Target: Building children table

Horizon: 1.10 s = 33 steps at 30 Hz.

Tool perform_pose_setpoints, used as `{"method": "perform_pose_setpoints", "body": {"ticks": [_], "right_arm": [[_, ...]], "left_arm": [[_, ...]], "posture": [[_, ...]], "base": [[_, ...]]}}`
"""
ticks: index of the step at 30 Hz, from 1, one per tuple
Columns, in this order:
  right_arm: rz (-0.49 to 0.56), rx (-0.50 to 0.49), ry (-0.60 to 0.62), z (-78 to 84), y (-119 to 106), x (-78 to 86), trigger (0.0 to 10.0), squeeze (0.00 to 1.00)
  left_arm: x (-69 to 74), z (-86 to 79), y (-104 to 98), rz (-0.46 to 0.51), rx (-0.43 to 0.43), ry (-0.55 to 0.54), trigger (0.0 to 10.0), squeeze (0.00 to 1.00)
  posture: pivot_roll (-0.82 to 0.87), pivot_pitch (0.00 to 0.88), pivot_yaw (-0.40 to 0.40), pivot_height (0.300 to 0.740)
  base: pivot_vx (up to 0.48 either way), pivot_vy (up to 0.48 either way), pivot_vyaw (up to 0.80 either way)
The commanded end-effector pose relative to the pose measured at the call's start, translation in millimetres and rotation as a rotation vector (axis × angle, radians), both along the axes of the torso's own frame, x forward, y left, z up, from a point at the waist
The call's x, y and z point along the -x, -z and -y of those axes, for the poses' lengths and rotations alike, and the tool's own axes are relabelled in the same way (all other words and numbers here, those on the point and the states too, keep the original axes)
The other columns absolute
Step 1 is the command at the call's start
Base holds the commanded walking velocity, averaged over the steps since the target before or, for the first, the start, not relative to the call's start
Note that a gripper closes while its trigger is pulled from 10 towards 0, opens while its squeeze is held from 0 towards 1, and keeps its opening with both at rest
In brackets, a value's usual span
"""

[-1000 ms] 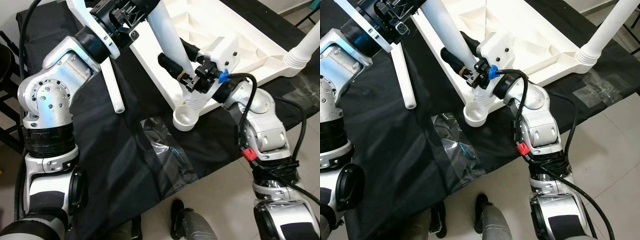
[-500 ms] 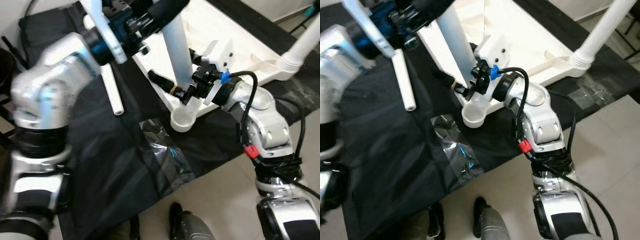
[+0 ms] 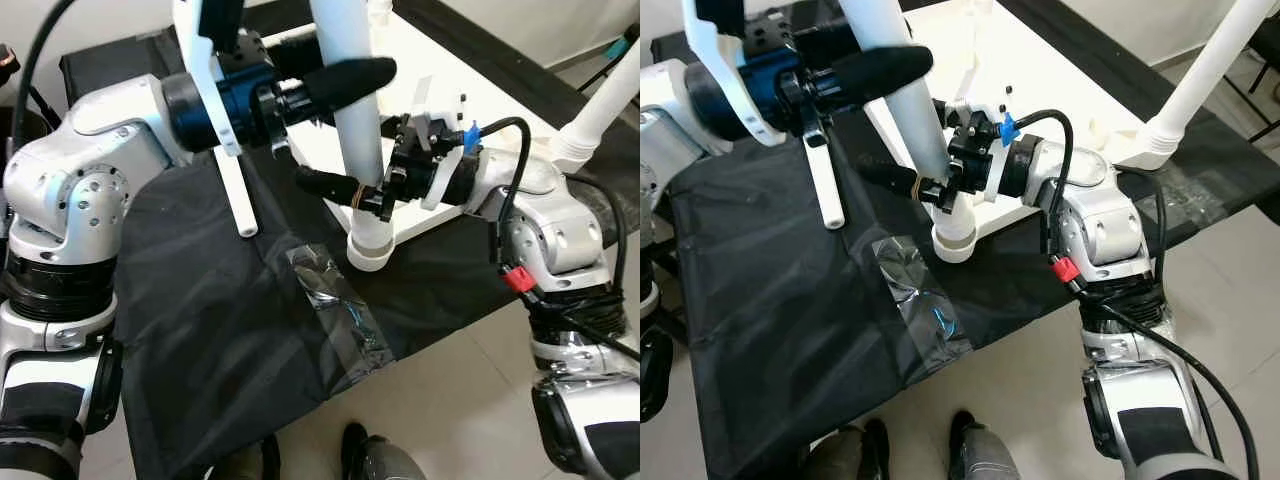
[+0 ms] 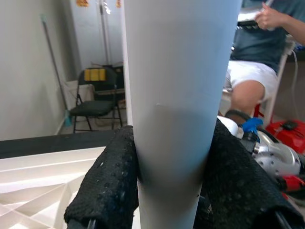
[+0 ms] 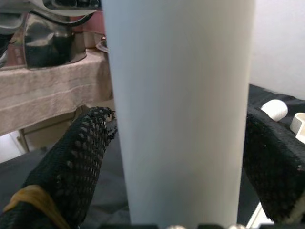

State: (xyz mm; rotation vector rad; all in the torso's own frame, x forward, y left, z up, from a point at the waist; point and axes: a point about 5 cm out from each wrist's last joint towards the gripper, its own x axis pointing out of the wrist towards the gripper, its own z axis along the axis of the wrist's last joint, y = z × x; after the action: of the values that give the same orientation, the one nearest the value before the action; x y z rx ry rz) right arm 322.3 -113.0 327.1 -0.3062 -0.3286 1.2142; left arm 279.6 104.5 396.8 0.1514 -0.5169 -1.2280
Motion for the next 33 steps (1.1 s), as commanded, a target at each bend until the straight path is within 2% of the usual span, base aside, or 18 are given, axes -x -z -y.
{"method": "perform_pose_setpoints", "body": {"ticks": [1,2,6,13,16,17,18,19,22,23,24,25,27,29,30,31,32,33], "right_arm": [[-0.017,0.03,-0.028,-5.4,3.0,0.8,10.0,0.0],[-0.035,0.041,-0.014,-5.8,6.8,-1.2,0.0,0.0],[-0.086,0.071,-0.003,-6.0,14.1,-3.9,0.0,0.0],[-0.13,0.104,0.005,-3.5,13.6,-4.8,0.0,0.0],[-0.145,0.122,0.011,-2.8,14.7,-5.1,0.0,0.0],[-0.147,0.14,0.007,-3.2,16.5,-4.4,0.0,0.0],[-0.147,0.14,0.007,-3.2,16.5,-4.4,0.0,0.0],[-0.149,0.156,0.007,-4.1,18.7,-4.0,0.0,0.0],[-0.139,0.174,0.015,-5.4,20.5,-4.1,0.0,0.0],[-0.131,0.185,0.021,-6.2,21.5,-4.3,0.0,0.0],[-0.109,0.189,0.039,-6.9,20.7,-5.3,0.0,0.0],[-0.089,0.19,0.054,-7.2,19.6,-6.0,0.0,0.0],[-0.072,0.188,0.064,-7.5,18.4,-6.3,0.0,0.0],[-0.042,0.147,0.076,-8.6,14.2,-6.4,0.0,0.0],[-0.043,0.115,0.083,-8.7,12.1,-6.8,0.0,0.0],[-0.046,0.086,0.098,-7.6,10.6,-8.0,0.0,0.0],[-0.046,0.086,0.098,-7.6,10.6,-8.0,0.0,0.0],[-0.049,0.069,0.108,-6.7,9.8,-8.7,0.0,0.0]], "left_arm": [[5.4,7.0,0.4,0.018,-0.058,0.056,0.0,0.0],[5.9,9.6,-0.4,0.025,-0.068,0.065,0.0,0.0],[7.2,15.9,-2.5,0.051,-0.103,0.082,0.0,0.0],[12.0,24.5,-5.9,0.098,-0.151,0.116,0.0,0.0],[19.4,34.3,-8.5,0.112,-0.166,0.145,0.0,0.0],[30.0,47.3,-11.5,0.125,-0.178,0.176,0.0,0.0],[30.0,47.3,-11.5,0.125,-0.178,0.176,0.0,0.0],[38.1,57.8,-13.5,0.133,-0.188,0.204,0.0,0.0],[43.0,65.9,-14.9,0.147,-0.202,0.227,0.0,0.0],[45.2,70.3,-15.6,0.156,-0.211,0.24,8.8,0.0],[42.9,77.8,-18.2,0.166,-0.203,0.228,10.0,0.91],[41.7,83.8,-20.1,0.166,-0.195,0.224,10.0,1.0],[38.1,88.4,-22.0,0.152,-0.176,0.226,10.0,1.0],[13.3,91.9,-27.6,0.123,-0.118,0.182,10.0,1.0],[2.5,81.8,-29.8,0.095,-0.074,0.159,10.0,1.0],[-2.9,64.2,-31.6,0.07,-0.03,0.134,10.0,1.0],[-2.9,64.2,-31.6,0.07,-0.03,0.134,10.0,1.0],[-3.8,51.8,-32.7,0.056,-0.004,0.122,10.0,1.0]], "posture": [[0.02,0.18,-0.007,0.74],[0.02,0.181,-0.005,0.74],[0.02,0.18,-0.003,0.74],[0.02,0.182,-0.001,0.74],[0.02,0.183,0.002,0.74],[0.02,0.184,0.002,0.74],[0.02,0.184,0.002,0.74],[0.02,0.183,0.002,0.74],[0.02,0.183,0.005,0.74],[0.02,0.184,0.007,0.74],[0.02,0.185,0.006,0.74],[0.02,0.188,0.008,0.74],[0.02,0.188,0.008,0.74],[0.02,0.193,0.007,0.74],[0.01,0.198,0.005,0.74],[0.01,0.203,0.005,0.74],[0.01,0.203,0.005,0.74],[0.01,0.204,0.006,0.74]], "base": [[0.0,0.0,0.0],[0.0,0.0,0.0],[0.0,0.0,0.0],[0.0,0.0,0.0],[0.0,0.0,0.0],[0.0,0.0,0.0],[0.0,0.0,0.0],[0.0,0.0,0.0],[0.0,0.0,0.0],[0.0,0.0,0.0],[0.0,0.0,0.0],[0.0,0.0,0.0],[0.0,0.0,0.0],[0.0,0.0,0.0],[0.0,0.0,0.0],[0.0,0.0,0.0],[0.0,0.0,0.0],[0.0,0.0,0.0]]}}
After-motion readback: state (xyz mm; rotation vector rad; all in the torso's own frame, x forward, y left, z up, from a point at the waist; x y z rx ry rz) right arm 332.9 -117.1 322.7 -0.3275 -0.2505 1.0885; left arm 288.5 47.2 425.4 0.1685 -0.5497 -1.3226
